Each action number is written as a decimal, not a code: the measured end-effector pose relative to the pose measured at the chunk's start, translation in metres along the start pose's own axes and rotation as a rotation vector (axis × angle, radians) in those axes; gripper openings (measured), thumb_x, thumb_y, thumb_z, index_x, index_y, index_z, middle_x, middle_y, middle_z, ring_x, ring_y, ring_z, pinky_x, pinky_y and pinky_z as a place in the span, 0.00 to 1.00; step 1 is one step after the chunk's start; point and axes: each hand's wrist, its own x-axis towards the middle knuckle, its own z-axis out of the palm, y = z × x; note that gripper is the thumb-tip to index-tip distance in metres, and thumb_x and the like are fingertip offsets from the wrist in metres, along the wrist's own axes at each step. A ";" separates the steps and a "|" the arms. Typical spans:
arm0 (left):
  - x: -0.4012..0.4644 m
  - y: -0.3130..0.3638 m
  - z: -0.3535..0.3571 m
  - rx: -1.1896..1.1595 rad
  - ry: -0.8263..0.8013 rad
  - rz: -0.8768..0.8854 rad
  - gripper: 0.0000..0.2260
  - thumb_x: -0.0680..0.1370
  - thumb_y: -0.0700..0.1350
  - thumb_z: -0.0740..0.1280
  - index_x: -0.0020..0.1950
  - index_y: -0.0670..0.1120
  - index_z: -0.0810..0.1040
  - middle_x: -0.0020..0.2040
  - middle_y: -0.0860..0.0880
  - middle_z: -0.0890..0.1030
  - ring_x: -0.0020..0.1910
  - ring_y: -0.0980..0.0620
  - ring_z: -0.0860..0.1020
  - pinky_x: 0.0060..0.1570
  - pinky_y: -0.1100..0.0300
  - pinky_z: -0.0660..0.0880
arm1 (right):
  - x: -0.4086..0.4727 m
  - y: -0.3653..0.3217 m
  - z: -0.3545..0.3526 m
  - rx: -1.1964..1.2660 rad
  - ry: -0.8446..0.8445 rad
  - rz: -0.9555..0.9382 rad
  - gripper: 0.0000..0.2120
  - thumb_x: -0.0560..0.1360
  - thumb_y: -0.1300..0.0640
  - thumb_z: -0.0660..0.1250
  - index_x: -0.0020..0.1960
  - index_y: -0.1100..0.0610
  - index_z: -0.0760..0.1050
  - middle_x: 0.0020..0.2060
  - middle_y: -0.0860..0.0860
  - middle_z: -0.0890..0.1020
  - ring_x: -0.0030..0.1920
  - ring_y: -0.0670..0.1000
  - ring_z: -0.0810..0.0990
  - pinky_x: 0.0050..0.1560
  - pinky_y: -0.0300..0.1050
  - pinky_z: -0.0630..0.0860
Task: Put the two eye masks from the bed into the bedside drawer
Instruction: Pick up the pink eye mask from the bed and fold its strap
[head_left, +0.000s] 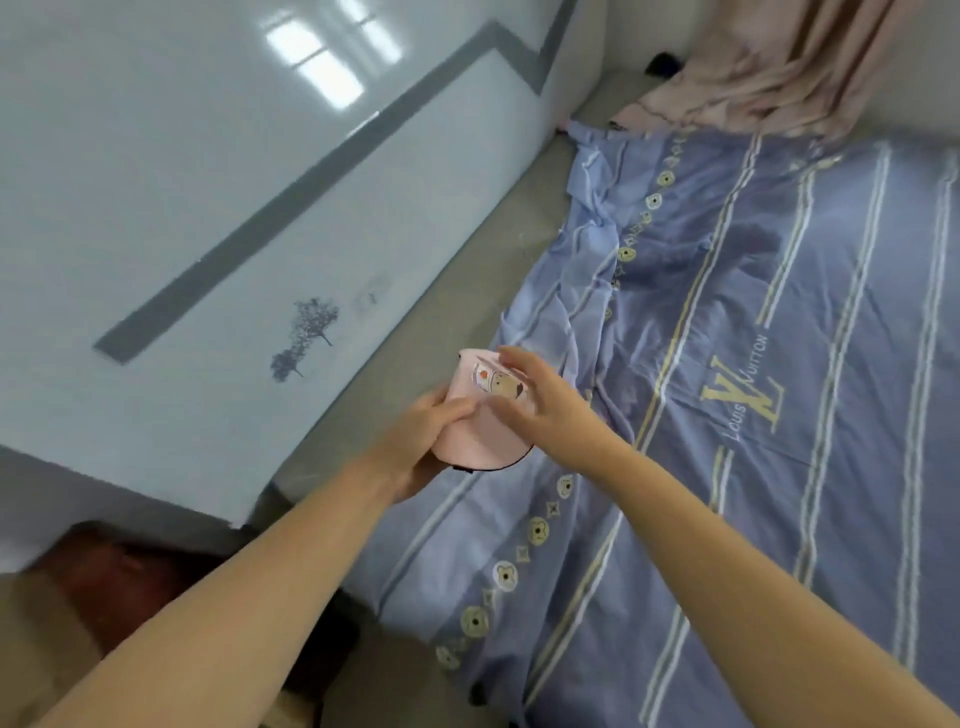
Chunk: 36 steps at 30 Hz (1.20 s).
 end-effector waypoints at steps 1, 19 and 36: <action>-0.036 0.004 -0.006 -0.026 -0.042 0.033 0.10 0.75 0.43 0.64 0.54 0.48 0.81 0.44 0.49 0.86 0.42 0.51 0.83 0.36 0.59 0.78 | -0.021 -0.030 0.006 0.002 -0.042 -0.025 0.26 0.73 0.44 0.66 0.68 0.47 0.64 0.59 0.42 0.74 0.55 0.40 0.74 0.50 0.28 0.69; -0.423 -0.024 -0.069 0.323 0.180 0.440 0.27 0.70 0.61 0.66 0.67 0.58 0.65 0.58 0.58 0.78 0.57 0.62 0.76 0.58 0.62 0.72 | -0.256 -0.269 0.093 0.173 -0.185 -0.172 0.04 0.73 0.55 0.68 0.43 0.55 0.79 0.36 0.51 0.81 0.37 0.48 0.80 0.39 0.42 0.78; -0.441 -0.009 -0.004 -0.096 -0.118 0.542 0.05 0.72 0.44 0.66 0.42 0.43 0.80 0.29 0.52 0.76 0.27 0.56 0.72 0.40 0.63 0.79 | -0.276 -0.308 0.089 0.781 -0.362 0.015 0.15 0.74 0.54 0.66 0.57 0.60 0.75 0.37 0.51 0.82 0.30 0.47 0.78 0.34 0.39 0.76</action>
